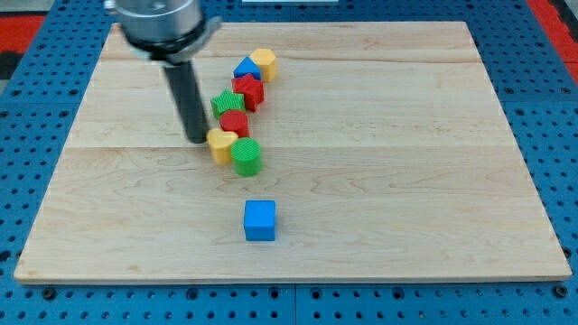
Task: Push the green star and the red circle to the center of the board
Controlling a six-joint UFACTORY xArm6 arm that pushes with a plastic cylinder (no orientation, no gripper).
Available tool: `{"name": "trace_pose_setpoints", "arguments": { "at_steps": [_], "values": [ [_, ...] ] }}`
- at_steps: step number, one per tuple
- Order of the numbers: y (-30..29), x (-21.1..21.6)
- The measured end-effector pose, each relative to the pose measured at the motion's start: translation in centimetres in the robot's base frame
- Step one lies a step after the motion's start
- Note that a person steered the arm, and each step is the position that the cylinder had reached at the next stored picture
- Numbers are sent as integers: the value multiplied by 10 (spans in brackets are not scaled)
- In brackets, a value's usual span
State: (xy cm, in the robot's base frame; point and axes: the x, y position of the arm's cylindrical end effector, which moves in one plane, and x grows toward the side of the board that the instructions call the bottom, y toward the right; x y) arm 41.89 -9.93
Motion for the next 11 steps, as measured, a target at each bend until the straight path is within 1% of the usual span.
{"name": "trace_pose_setpoints", "arguments": {
  "at_steps": [1, 2, 3, 4, 5, 6, 7, 8, 9, 10, 11],
  "values": [
    [1, -7],
    [-62, 2],
    [-127, 3],
    [-156, -21],
    [-178, -35],
    [-174, -36],
    [-139, -39],
    [-86, -50],
    [-19, -51],
    [29, -40],
    [41, -37]
  ]
}}
